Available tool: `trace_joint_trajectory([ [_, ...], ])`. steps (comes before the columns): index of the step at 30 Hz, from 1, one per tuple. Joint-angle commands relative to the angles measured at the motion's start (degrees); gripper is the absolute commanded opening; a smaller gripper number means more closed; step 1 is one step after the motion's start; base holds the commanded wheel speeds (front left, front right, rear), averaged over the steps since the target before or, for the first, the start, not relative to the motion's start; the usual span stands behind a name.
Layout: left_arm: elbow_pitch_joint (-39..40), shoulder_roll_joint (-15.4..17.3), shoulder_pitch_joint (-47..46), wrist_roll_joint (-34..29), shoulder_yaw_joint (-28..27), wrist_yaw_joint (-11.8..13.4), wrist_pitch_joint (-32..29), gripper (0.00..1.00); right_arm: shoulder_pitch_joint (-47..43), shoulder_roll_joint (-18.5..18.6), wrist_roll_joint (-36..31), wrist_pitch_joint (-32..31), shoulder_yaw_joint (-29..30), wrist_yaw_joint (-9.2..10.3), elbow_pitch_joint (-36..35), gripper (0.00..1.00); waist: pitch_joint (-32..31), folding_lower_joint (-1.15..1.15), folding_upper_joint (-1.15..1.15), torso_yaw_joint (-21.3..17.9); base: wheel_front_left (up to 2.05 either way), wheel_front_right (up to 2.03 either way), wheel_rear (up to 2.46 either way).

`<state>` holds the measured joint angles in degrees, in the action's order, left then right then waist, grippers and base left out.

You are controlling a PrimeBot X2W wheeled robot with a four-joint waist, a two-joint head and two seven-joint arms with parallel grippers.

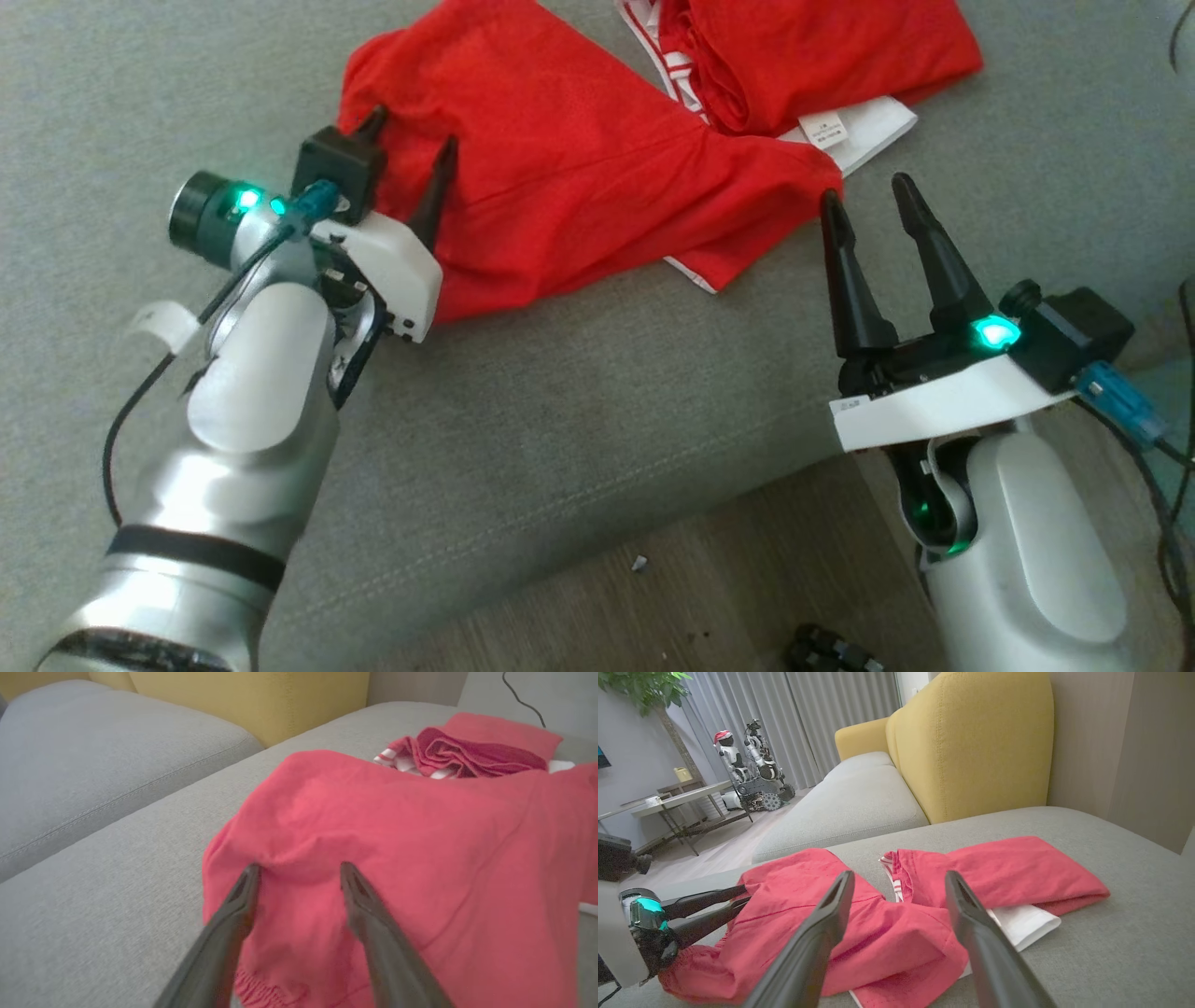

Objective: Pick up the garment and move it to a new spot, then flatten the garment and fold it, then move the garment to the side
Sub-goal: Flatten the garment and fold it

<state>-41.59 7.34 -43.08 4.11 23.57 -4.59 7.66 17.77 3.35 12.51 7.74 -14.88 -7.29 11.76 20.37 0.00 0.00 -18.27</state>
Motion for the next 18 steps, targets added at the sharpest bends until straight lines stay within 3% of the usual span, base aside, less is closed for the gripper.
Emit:
trace_joint_trajectory([
  [1,1.13,1.86,-2.75,-0.72,-0.94,-0.21,0.68,0.18,1.35,-0.46,0.53,0.71,-1.35,-0.20,-1.65,1.00,0.23,0.00,0.00,-0.24,0.00,0.00,0.00],
  [2,0.62,2.14,-3.30,-1.13,-0.49,-0.32,1.00,0.00,1.46,-0.46,0.61,0.87,-1.43,-0.20,-1.48,1.00,0.33,0.00,0.00,-0.36,0.00,0.00,0.00],
  [11,0.29,5.56,-10.32,-1.89,-1.56,1.50,4.89,0.00,2.48,-0.46,1.43,2.08,-1.94,-0.20,-0.58,1.00,1.39,0.00,0.00,-0.92,0.00,0.00,0.00],
  [18,0.70,8.68,-14.30,0.48,-4.52,1.44,4.83,0.00,2.88,-0.46,1.94,2.76,-2.30,-0.20,0.11,1.00,1.89,0.00,0.00,-1.19,0.00,0.00,0.00],
])
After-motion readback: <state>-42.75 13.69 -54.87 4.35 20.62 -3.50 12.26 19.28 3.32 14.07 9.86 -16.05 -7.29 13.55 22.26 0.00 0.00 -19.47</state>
